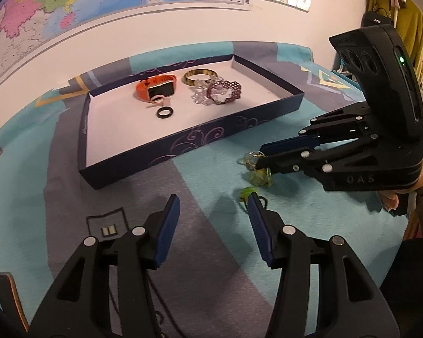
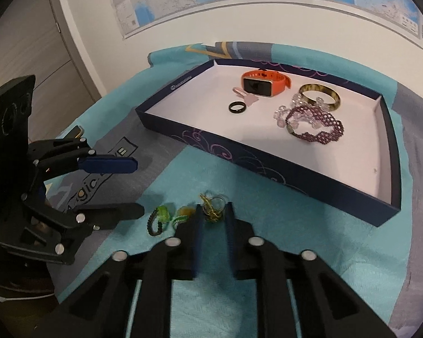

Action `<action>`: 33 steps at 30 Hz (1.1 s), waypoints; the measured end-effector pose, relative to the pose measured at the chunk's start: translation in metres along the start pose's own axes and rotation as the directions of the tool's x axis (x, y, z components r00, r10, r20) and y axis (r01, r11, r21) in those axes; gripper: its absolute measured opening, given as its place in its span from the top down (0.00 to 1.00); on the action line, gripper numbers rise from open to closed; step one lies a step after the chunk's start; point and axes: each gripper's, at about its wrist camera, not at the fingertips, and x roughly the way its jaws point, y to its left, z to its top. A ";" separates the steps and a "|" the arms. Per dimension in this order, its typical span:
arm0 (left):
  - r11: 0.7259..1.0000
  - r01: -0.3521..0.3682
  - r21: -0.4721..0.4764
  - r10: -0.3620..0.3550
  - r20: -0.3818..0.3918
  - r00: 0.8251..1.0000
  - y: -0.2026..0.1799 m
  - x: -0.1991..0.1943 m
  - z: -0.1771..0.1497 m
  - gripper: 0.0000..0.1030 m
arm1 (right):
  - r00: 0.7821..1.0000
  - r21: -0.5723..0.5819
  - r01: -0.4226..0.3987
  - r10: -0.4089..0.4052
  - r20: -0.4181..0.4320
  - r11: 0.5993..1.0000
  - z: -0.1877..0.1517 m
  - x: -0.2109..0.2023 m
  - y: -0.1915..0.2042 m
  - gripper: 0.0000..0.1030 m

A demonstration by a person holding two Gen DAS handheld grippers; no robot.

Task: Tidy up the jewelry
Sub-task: 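Withdraw both tools toward the green pendant and gold keyring on the cover, then grasp the green bead pendant with the left tool while the right tool grasps the gold keyring charm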

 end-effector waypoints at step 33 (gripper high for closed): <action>0.999 0.018 -0.040 -0.019 -0.021 1.000 -0.001 0.007 0.001 0.46 | 0.998 0.018 -0.010 0.009 0.057 1.000 -0.019 -0.031 -0.007 0.87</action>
